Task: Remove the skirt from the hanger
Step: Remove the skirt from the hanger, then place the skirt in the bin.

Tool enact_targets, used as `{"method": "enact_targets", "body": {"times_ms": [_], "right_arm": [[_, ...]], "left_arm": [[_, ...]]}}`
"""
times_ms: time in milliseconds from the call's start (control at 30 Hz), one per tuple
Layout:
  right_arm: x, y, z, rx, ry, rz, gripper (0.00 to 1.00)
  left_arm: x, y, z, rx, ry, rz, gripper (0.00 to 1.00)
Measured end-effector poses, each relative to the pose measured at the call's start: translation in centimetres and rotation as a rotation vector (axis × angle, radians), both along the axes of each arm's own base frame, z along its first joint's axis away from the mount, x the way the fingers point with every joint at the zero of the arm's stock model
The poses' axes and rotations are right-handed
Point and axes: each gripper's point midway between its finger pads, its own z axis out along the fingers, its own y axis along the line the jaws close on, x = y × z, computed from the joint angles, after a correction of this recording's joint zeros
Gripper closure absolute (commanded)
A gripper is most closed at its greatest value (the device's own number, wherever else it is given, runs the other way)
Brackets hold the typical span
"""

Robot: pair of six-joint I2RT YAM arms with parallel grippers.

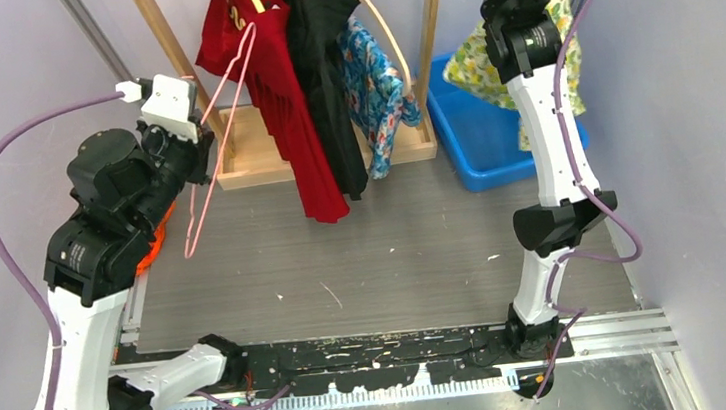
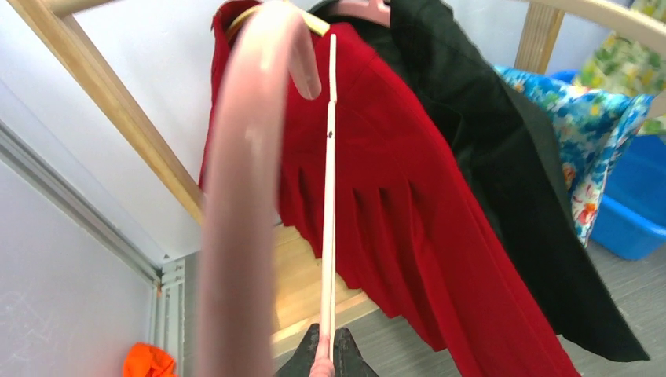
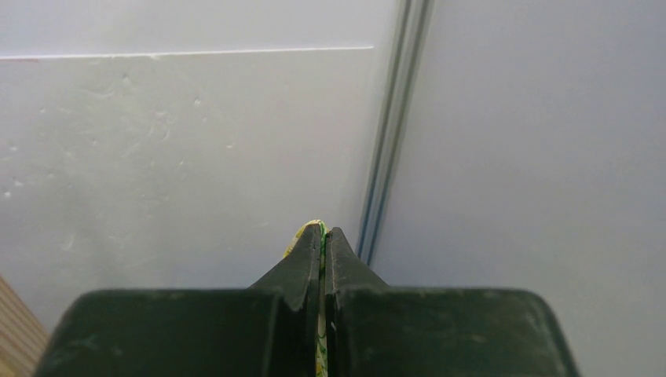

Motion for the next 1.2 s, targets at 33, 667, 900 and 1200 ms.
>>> {"method": "enact_targets", "body": {"times_ms": [33, 667, 900, 1200], "right_arm": [[0.5, 0.2, -0.5, 0.008, 0.009, 0.013, 0.99], [7.0, -2.3, -24.3, 0.056, 0.436, -0.078, 0.99], [5.5, -8.4, -24.6, 0.081, 0.401, -0.271, 0.79], [5.7, -8.0, -26.8, 0.125, 0.448, -0.23, 0.35]], "left_arm": [[0.1, 0.1, -0.3, 0.005, 0.006, 0.007, 1.0], [1.1, 1.4, -1.3, 0.061, 0.025, 0.091, 1.0], [0.0, 2.8, -0.9, 0.063, 0.013, 0.133, 1.0], [0.5, 3.6, -0.7, 0.082, 0.025, 0.192, 1.0]]}}
